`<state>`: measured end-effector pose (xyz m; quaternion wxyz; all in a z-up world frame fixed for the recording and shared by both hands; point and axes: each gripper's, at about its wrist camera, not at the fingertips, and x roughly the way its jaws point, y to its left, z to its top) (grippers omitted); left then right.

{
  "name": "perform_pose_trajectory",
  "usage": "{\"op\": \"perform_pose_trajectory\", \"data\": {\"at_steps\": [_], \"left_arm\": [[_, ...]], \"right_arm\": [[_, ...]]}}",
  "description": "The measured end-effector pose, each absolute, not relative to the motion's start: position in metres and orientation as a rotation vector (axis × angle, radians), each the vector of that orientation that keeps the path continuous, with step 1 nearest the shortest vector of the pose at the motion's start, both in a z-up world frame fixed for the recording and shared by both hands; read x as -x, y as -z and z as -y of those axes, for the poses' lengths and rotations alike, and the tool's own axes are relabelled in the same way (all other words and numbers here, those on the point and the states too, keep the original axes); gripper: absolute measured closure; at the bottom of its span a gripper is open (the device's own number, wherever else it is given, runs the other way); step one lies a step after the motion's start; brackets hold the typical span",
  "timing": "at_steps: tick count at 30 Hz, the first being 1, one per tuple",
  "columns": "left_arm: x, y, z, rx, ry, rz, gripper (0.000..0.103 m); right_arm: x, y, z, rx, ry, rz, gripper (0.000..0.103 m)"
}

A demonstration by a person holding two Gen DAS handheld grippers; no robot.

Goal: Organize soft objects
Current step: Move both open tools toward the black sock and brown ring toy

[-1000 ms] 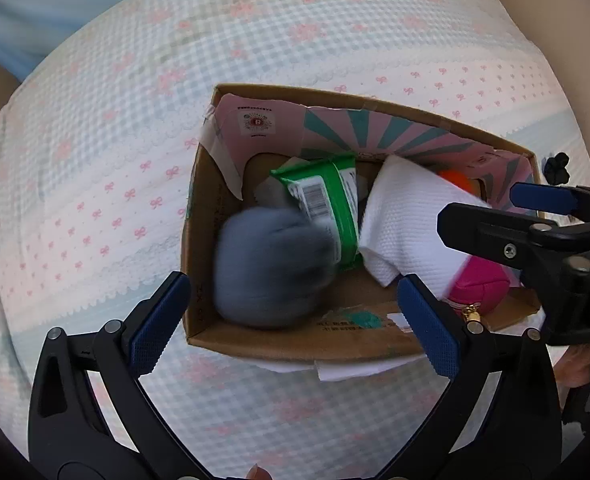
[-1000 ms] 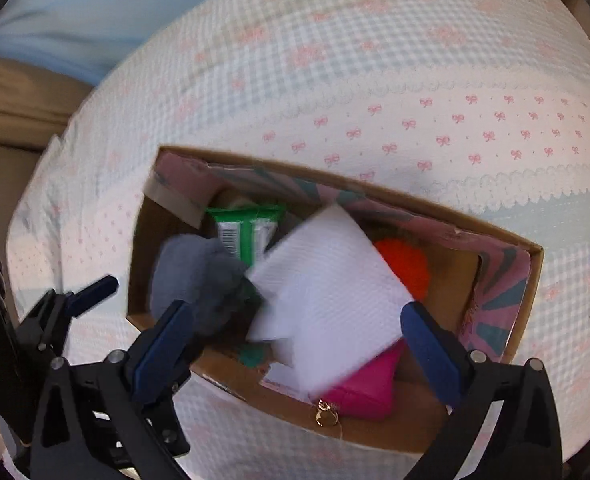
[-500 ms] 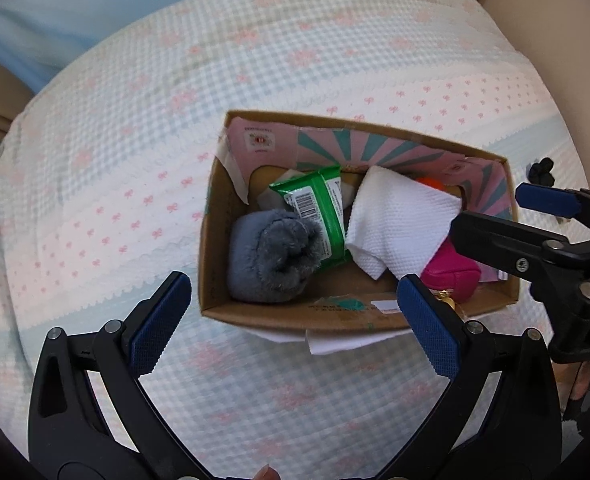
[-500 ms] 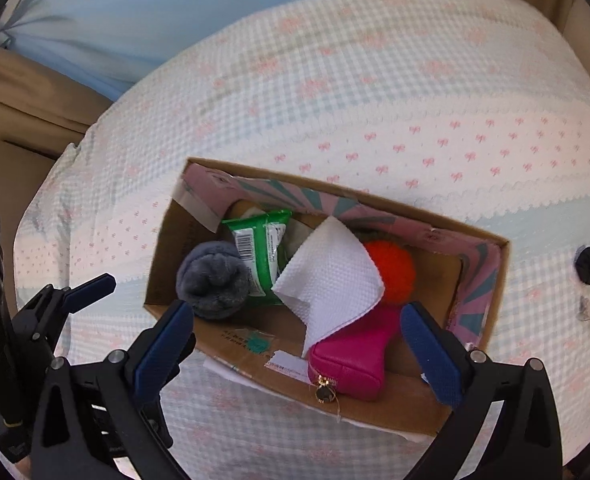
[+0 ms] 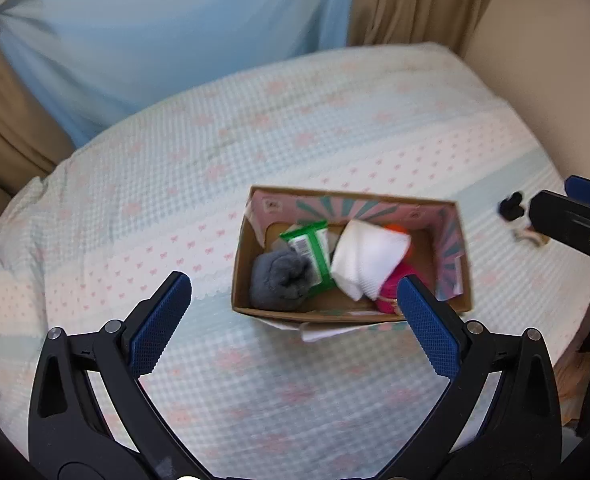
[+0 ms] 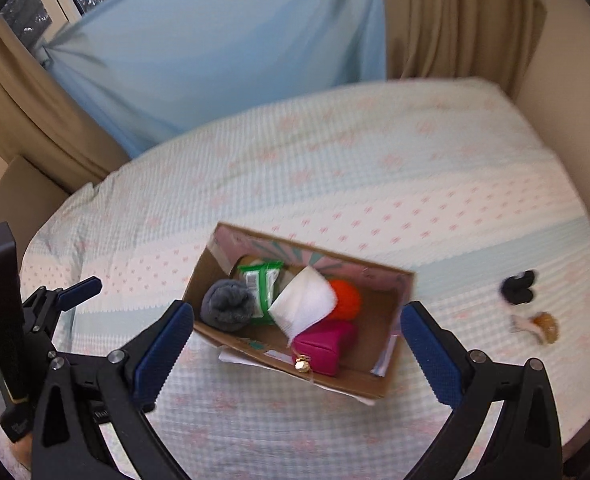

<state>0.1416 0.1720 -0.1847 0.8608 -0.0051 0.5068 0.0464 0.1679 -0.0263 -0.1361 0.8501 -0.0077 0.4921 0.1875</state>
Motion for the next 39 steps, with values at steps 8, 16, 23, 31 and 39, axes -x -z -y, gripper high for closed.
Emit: {"op": "perform_pose_trajectory", "data": {"at_steps": [8,16,23,31,39], "left_arm": [[-0.108,0.123,-0.132,-0.027,-0.059,-0.894,0.001],[-0.088,0.087,-0.072,-0.008,0.06,-0.801,0.001],[-0.098,0.085,-0.012,-0.043,0.192,-0.808,0.001],[-0.133,0.099,0.052,-0.079,0.279,-0.849,0.001],[-0.201,0.147,0.121,-0.095,0.315,-0.959,0.001]], "right_arm": [[-0.116,0.079,0.088,-0.006,-0.242,-0.877,0.0],[-0.073,0.062,0.164,-0.099,-0.068,-0.812,0.0],[-0.047,0.059,0.223,-0.167,0.069,-0.786,0.0],[-0.054,0.075,0.29,-0.258,0.129,-0.819,0.0],[-0.109,0.115,0.348,-0.319,0.132,-0.898,0.0]]}}
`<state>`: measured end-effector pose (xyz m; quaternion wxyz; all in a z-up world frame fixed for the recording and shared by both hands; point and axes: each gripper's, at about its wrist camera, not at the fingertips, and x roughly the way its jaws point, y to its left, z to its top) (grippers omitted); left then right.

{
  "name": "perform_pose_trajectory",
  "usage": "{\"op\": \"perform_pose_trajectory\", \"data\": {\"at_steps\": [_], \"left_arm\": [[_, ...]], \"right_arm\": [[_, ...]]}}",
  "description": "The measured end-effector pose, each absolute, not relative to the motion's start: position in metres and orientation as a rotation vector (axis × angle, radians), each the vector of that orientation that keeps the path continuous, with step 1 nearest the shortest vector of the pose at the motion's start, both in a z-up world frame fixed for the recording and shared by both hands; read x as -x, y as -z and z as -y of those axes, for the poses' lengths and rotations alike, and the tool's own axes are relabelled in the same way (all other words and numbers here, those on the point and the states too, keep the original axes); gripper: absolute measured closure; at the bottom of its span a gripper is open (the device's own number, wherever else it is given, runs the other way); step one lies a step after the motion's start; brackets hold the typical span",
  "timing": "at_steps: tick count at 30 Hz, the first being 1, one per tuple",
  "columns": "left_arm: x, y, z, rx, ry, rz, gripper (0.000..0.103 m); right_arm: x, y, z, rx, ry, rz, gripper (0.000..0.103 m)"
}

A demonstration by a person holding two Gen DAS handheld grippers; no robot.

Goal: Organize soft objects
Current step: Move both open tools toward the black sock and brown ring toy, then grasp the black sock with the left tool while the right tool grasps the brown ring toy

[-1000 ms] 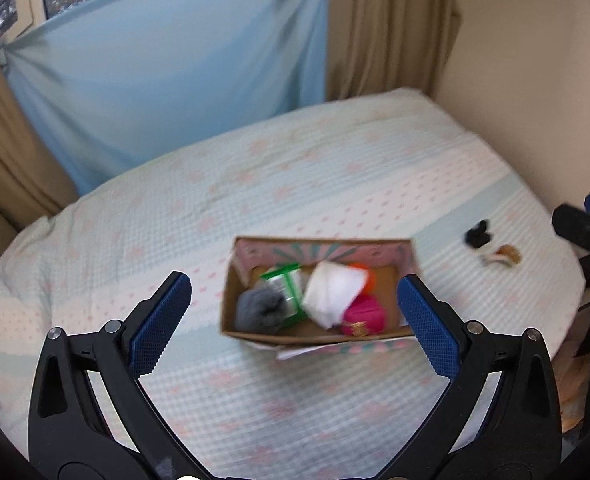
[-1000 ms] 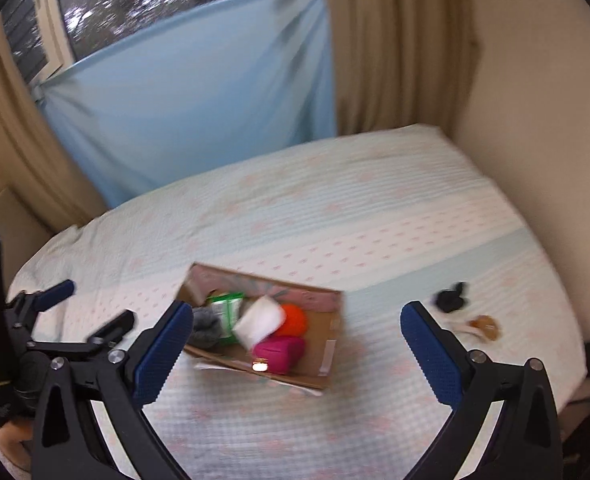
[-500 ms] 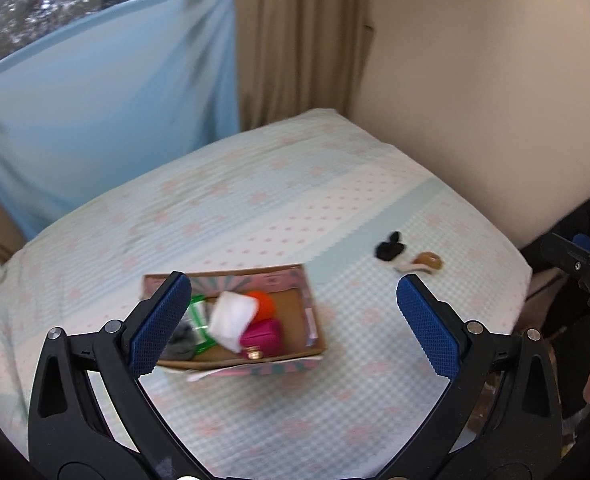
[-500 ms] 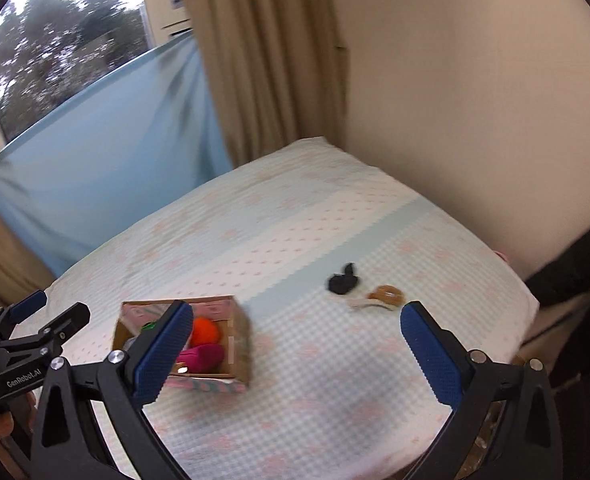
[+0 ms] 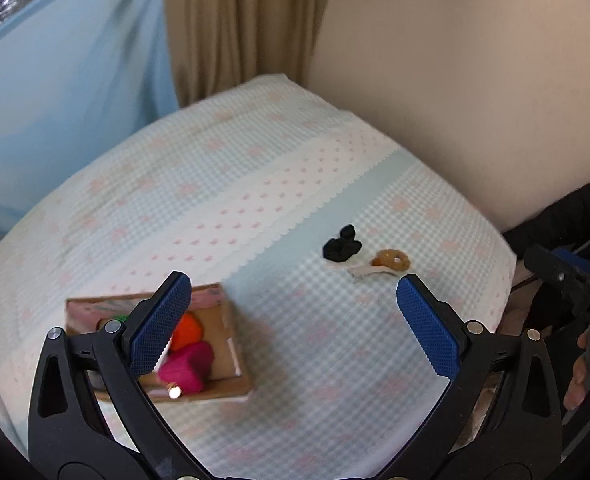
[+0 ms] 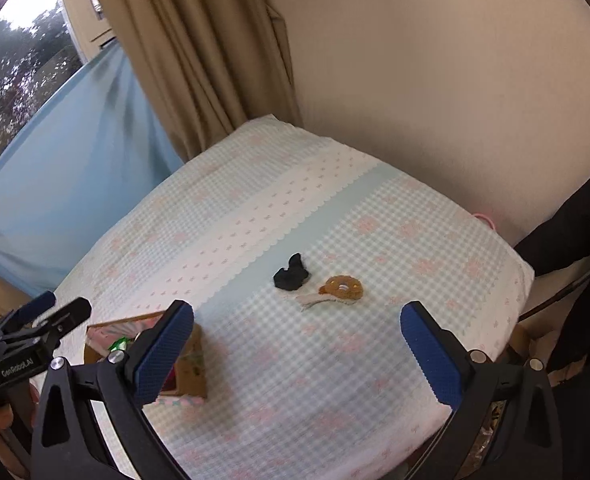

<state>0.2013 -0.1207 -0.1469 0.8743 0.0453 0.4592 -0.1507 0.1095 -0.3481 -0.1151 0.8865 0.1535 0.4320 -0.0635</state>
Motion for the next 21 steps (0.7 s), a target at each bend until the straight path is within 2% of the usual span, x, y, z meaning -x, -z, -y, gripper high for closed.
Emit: {"op": "perform_pose_trajectory", "data": {"at_steps": [9,21], "left_arm": [[-0.27,0.217,0.198,-0.171,0.354,-1.066,0.001],[-0.344,0.345,0.27,-0.364,0.478,-1.243,0.001]], "right_arm": [[-0.189,0.193,0.412,-0.452,0.113,-1.03,0.0],[-0.266,0.325,0.443,-0.594,0.117,-1.246,0.0]]}}
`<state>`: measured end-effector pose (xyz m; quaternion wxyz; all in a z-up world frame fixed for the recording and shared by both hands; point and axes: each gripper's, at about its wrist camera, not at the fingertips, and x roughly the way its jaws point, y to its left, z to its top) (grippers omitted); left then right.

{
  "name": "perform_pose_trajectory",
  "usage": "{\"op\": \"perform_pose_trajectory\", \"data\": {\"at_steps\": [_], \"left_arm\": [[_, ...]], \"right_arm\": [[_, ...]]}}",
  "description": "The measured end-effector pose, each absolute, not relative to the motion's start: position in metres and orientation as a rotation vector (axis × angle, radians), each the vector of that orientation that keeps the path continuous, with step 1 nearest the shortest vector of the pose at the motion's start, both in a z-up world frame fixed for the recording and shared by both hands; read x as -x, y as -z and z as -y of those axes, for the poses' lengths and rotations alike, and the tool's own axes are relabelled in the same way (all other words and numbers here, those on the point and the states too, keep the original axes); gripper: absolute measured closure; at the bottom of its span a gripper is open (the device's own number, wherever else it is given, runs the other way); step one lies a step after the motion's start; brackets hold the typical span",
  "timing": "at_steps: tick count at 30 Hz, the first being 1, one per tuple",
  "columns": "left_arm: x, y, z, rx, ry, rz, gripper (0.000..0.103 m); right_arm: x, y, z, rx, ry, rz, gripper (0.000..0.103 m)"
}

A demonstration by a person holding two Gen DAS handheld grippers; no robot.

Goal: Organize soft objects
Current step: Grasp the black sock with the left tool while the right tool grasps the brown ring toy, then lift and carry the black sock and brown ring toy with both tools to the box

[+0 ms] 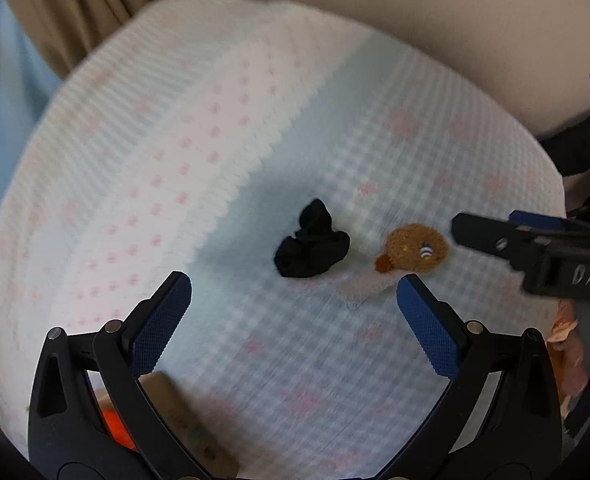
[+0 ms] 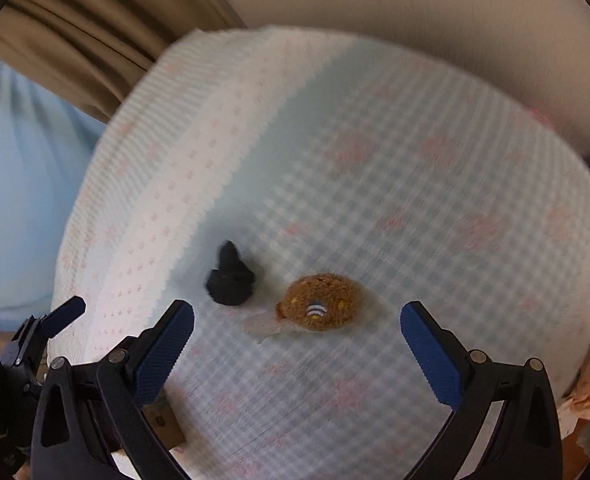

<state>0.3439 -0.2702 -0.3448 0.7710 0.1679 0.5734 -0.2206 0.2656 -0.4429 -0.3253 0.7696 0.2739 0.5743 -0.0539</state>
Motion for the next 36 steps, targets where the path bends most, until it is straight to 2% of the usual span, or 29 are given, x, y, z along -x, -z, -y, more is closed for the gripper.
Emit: {"op": "perform_pose_trajectory", "data": {"at_steps": [6,8,10,14,16,19,21,24,29,36], "left_arm": [[-0.361,0.408,0.288,-0.398,0.504,-1.328,0.002],[-0.365,0.417,0.291,-0.414,0.505,-1.326,0.002],[-0.369,0.428,0.296,-0.443,0.51,-1.329,0.002],[-0.374,0.443,0.301,-0.471,0.513,-1.332,0.003],[-0.376,0.45,0.302,-0.484,0.518,-1.335,0.01],[-0.379,0.46,0.303,-0.503,0.521,-1.355,0.028],[-0.38,0.466,0.302,-0.509,0.525,-1.371,0.051],[-0.38,0.47,0.301,-0.497,0.542,-1.388,0.071],[-0.377,0.469,0.299,-0.491,0.547,-1.382,0.079],[-0.38,0.437,0.294,-0.443,0.515,-1.362,0.081]], "right_arm": [[-0.281,0.383,0.442,-0.666,0.136,-1.314,0.001],[-0.284,0.396,0.44,-0.699,0.139,-1.326,0.007],[-0.284,0.404,0.438,-0.728,0.151,-1.335,0.009],[-0.284,0.415,0.433,-0.747,0.17,-1.344,0.022],[-0.284,0.417,0.432,-0.743,0.19,-1.342,0.024],[-0.284,0.417,0.43,-0.704,0.207,-1.346,0.032],[-0.283,0.417,0.43,-0.671,0.217,-1.352,0.04],[-0.28,0.417,0.431,-0.682,0.212,-1.345,0.046],[-0.28,0.417,0.435,-0.693,0.193,-1.344,0.051],[-0.272,0.4,0.439,-0.719,0.173,-1.312,0.053]]}}
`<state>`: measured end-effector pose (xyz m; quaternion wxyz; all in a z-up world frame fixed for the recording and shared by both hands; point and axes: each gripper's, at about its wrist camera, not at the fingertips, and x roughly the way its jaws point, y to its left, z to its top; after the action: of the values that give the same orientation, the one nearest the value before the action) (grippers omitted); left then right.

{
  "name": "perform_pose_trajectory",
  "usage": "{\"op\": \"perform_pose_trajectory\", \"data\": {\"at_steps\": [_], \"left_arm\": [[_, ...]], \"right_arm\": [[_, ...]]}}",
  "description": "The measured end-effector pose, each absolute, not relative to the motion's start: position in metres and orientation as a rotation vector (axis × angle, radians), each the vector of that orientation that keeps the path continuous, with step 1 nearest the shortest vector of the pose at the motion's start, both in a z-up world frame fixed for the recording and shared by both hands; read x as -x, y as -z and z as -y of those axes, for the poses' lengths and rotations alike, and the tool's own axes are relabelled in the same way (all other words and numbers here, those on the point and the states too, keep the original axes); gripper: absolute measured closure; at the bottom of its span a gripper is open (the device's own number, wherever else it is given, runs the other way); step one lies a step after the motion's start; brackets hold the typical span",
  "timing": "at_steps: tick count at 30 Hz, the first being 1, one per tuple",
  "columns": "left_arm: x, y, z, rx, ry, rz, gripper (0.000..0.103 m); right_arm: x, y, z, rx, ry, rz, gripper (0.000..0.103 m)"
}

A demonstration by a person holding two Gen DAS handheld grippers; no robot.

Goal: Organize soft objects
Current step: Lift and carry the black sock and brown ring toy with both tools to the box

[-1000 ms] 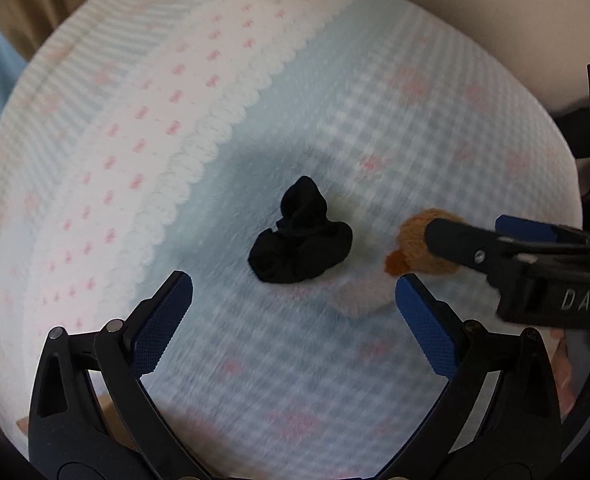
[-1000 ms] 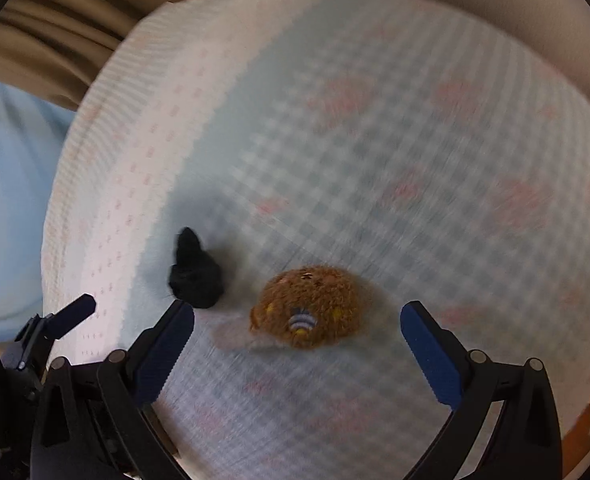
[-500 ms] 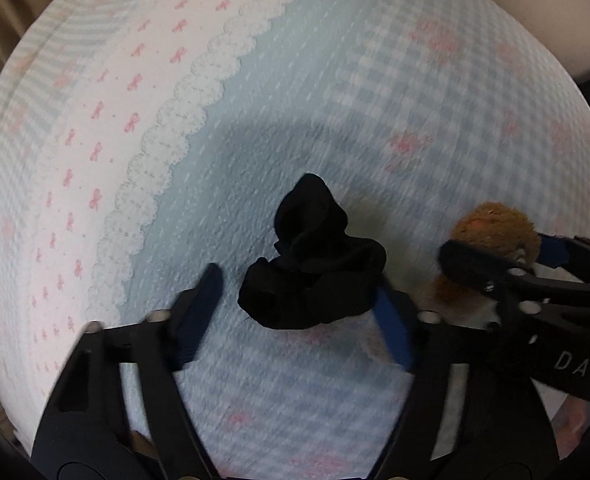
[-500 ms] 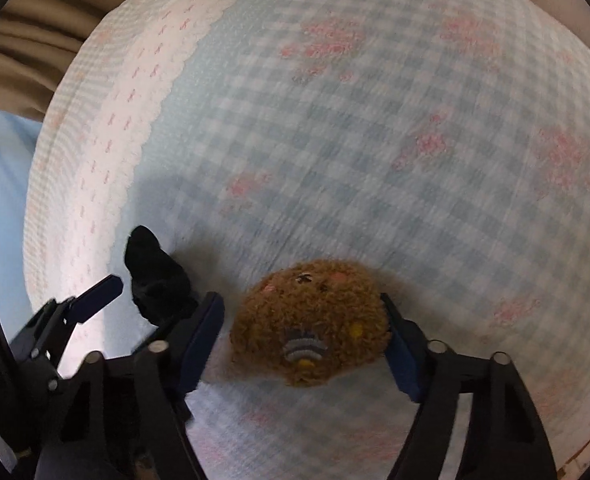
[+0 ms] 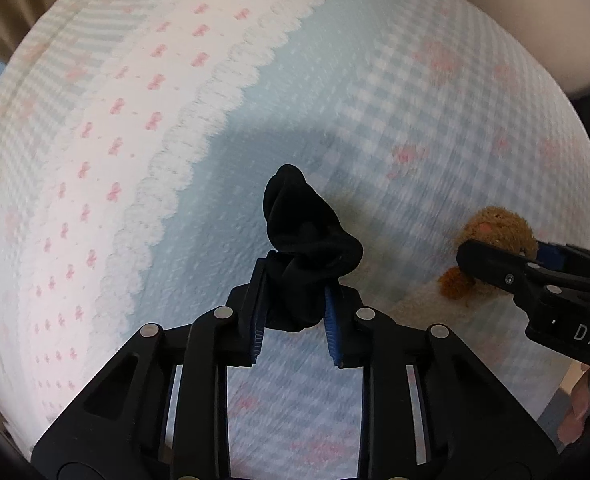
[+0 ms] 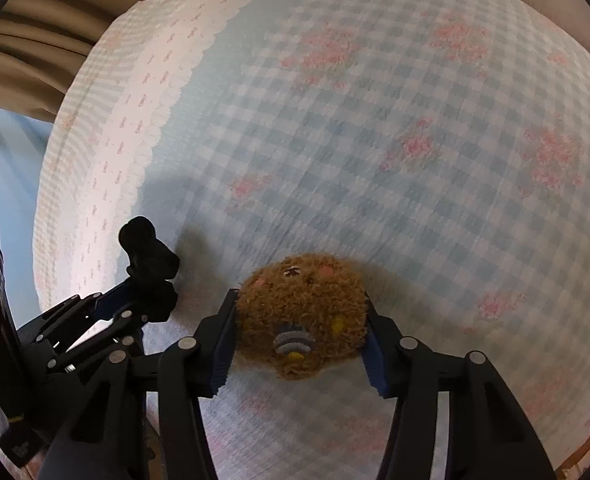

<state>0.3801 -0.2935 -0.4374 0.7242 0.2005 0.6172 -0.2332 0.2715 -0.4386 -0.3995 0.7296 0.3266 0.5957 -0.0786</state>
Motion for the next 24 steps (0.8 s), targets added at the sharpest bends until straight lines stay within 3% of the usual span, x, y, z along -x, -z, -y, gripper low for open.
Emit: {"op": "perform_pose_trajectory", "data": {"at_steps": [8,24], "left_arm": [[-0.365,0.374,0.286,-0.377,0.487,-1.29,0.082],[-0.305,0.214,0.2,-0.186,0.439,-1.071,0.082]], "right_arm": [[-0.262,0.351,0.44,-0.691,0.146,-1.234,0.053],[-0.216,0.19,0.375,-0.447,-0.013,-1.023,0.053]]}}
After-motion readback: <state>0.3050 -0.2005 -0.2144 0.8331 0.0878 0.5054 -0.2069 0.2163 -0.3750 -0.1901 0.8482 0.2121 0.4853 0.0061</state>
